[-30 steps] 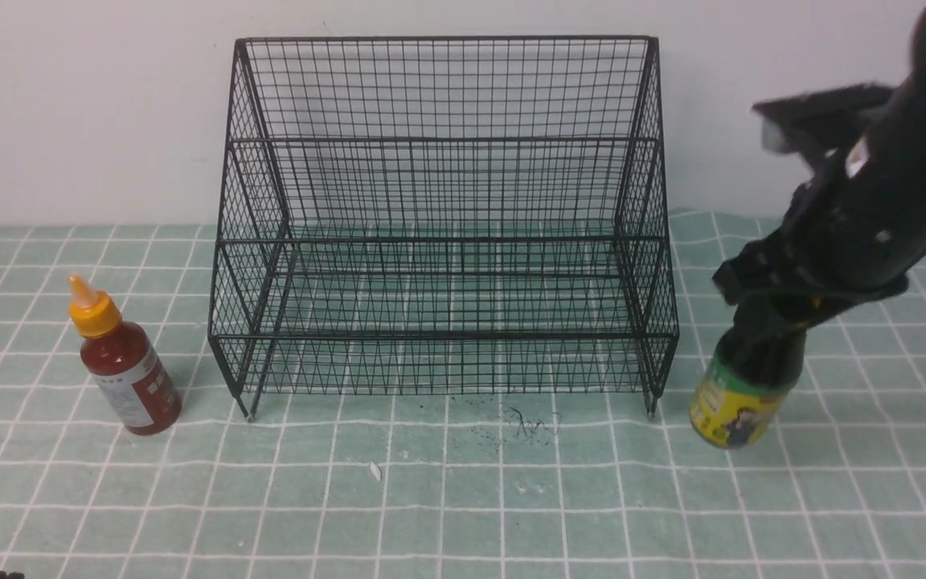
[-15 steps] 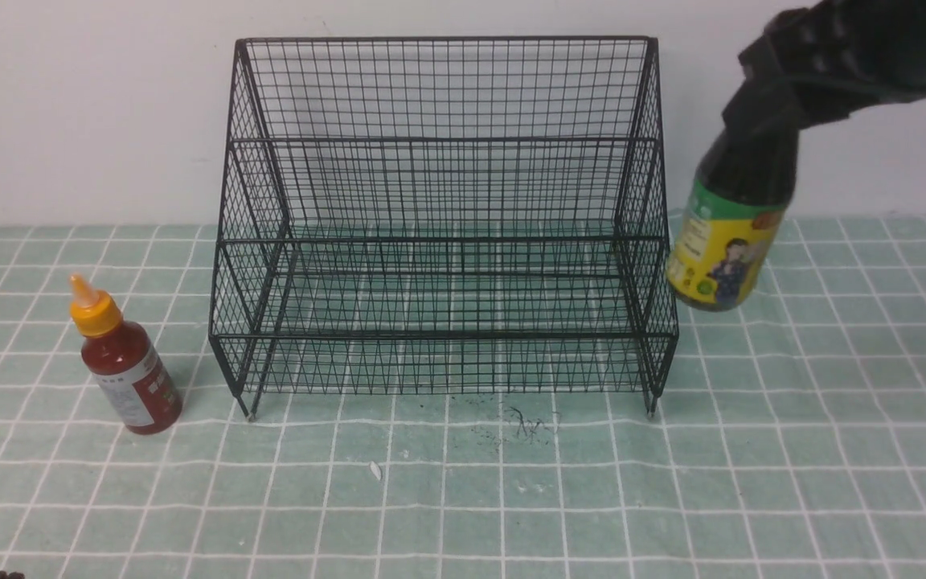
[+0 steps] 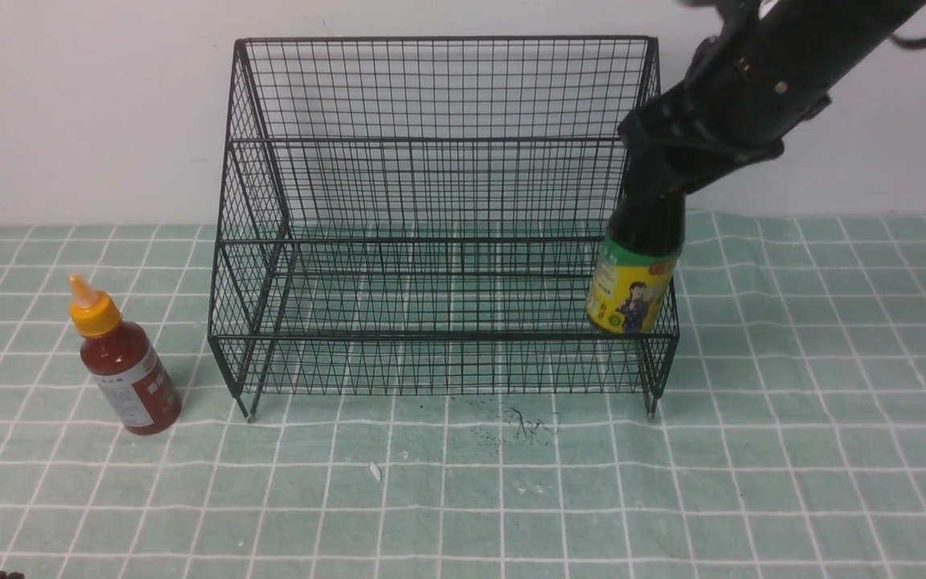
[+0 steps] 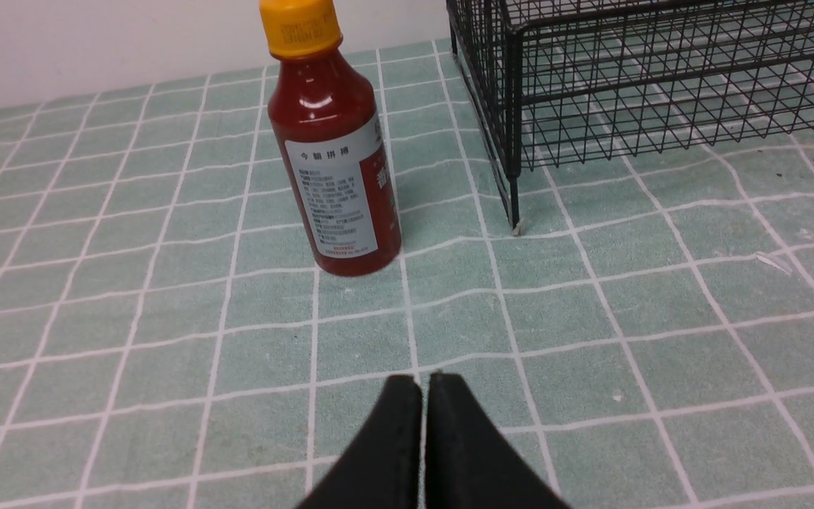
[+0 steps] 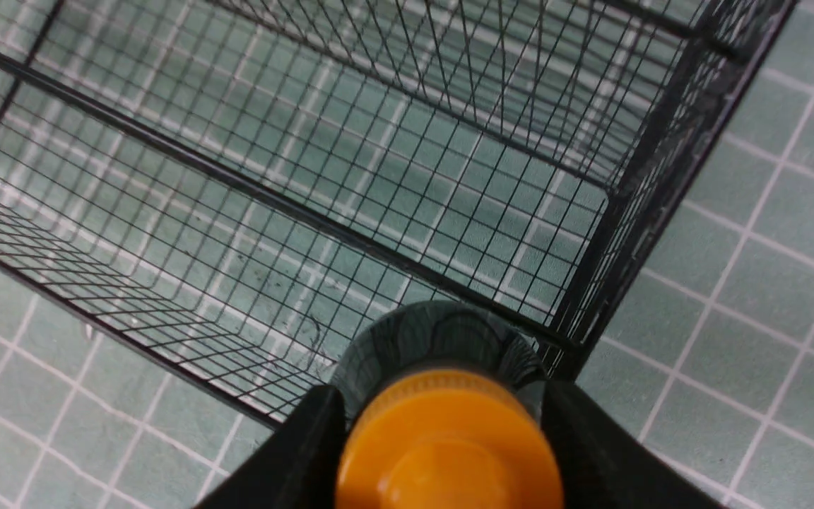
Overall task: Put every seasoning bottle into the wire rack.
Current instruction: Use the right arm to put the condiment bottle back on the shelf
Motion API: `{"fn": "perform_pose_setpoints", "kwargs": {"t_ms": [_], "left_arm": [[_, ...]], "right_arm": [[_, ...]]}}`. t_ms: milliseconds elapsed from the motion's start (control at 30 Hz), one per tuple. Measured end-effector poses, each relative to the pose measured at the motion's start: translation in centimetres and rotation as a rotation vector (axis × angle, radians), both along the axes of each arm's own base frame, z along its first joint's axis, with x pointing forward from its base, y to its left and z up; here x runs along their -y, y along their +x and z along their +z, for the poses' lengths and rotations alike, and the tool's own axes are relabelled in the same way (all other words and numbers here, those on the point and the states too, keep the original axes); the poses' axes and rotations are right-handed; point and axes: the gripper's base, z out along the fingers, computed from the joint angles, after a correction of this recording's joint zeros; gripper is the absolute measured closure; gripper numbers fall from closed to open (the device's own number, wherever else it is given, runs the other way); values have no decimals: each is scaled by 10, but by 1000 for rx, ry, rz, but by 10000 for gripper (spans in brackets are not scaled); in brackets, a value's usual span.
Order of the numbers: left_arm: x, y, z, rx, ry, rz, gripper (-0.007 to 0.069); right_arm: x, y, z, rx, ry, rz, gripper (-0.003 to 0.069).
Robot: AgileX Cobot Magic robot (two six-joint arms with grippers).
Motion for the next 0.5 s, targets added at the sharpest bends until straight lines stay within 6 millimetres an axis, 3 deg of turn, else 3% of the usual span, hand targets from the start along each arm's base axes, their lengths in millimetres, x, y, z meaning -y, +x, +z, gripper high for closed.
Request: {"fn": "perform_pose_setpoints", "kwargs": {"t_ms": [367,500], "left_arm": [[0,0,0,0,0,0,631],[0,0,0,0,0,0,631]], "right_arm": [[-22,-3,-11,3,-65,72,334],[-38,-1,-30,-7,-158,98,334]]}}
